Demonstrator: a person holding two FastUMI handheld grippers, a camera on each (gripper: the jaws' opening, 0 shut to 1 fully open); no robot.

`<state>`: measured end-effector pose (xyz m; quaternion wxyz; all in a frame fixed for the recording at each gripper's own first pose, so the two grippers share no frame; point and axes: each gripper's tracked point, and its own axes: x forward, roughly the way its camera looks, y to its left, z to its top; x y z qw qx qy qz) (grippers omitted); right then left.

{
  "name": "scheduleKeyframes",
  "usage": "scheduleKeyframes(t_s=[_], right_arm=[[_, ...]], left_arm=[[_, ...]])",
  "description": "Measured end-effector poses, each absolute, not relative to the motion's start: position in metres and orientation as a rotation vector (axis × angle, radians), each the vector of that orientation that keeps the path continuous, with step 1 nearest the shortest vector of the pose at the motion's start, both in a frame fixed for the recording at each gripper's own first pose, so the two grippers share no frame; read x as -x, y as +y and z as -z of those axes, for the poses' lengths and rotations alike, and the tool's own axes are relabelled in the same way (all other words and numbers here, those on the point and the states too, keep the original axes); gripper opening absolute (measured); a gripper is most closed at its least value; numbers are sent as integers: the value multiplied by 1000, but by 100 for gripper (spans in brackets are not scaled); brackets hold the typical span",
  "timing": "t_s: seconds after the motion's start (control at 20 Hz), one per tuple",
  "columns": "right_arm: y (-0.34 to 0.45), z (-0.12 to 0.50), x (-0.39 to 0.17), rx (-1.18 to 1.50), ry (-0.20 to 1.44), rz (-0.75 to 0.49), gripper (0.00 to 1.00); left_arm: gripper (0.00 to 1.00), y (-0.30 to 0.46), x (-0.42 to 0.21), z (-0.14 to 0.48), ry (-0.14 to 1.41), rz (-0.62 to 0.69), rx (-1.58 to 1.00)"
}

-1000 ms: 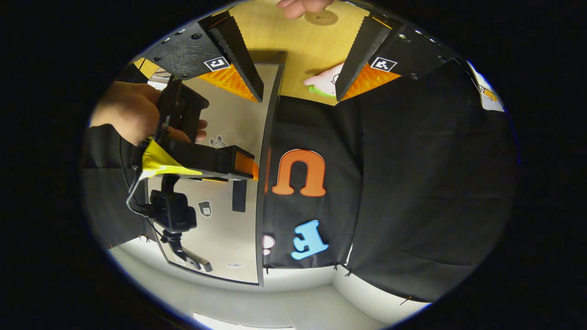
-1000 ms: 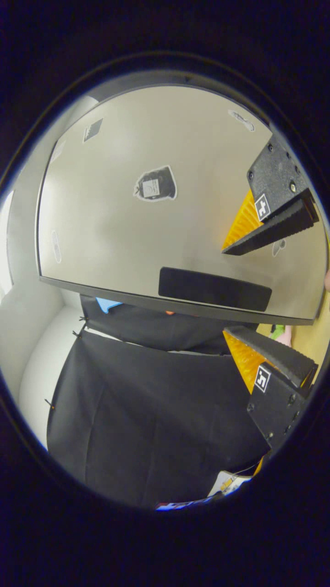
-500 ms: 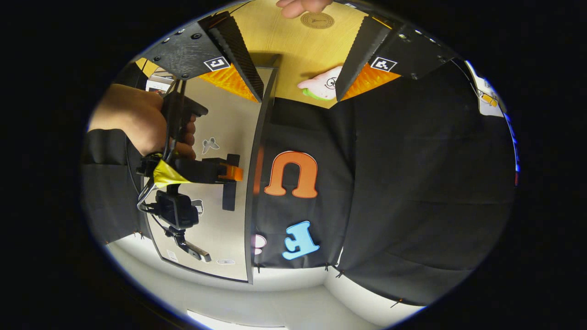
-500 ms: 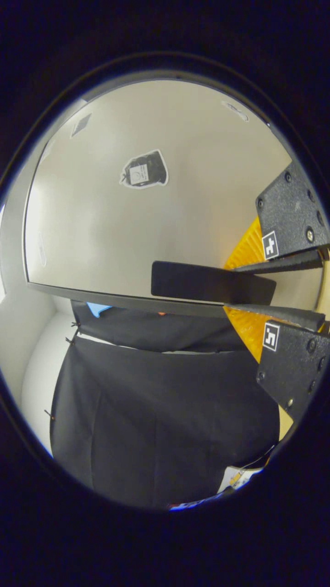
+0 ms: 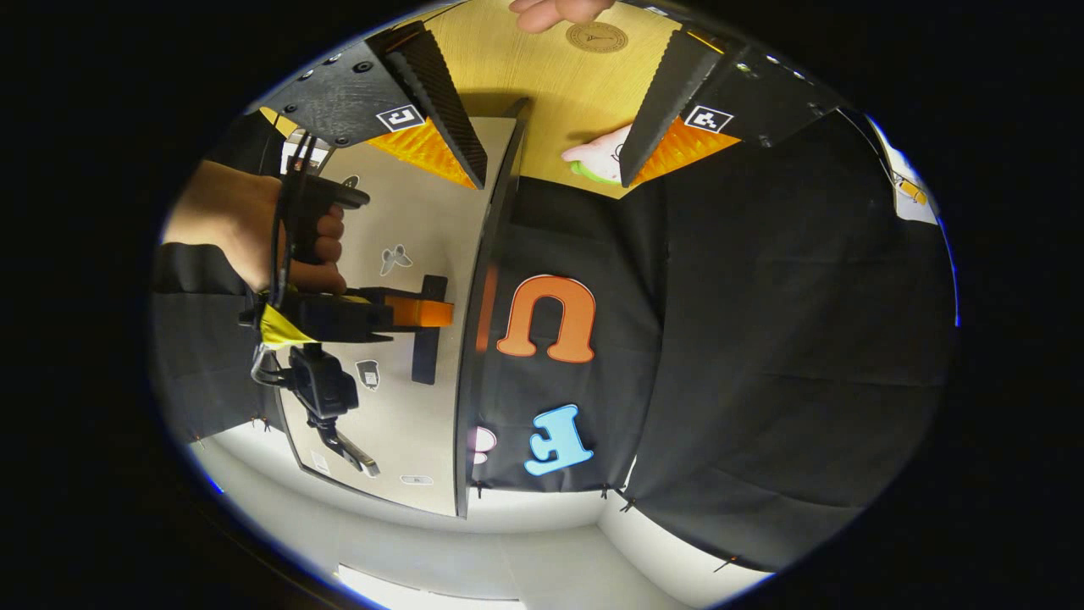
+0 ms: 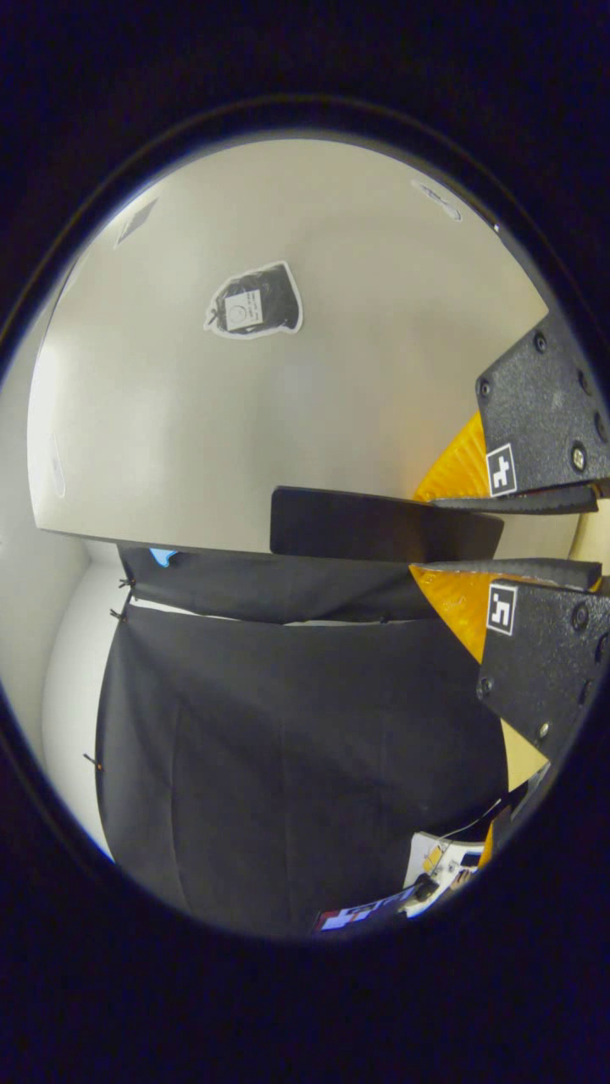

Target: Open the cabinet door with the right hand, grasp the bottle in the cabinet with the left hand and place it on the coaster, then close the cabinet door with the right hand.

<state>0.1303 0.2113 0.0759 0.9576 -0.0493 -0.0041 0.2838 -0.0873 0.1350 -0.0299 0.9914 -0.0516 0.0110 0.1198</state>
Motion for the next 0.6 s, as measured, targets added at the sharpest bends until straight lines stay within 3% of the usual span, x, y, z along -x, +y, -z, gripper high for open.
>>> scheduleKeyframes(t_s=[0.6], right_arm=[[188, -67, -98, 133, 61, -667, 24]], left_arm=[[95, 130, 90, 33, 27, -180, 93]])
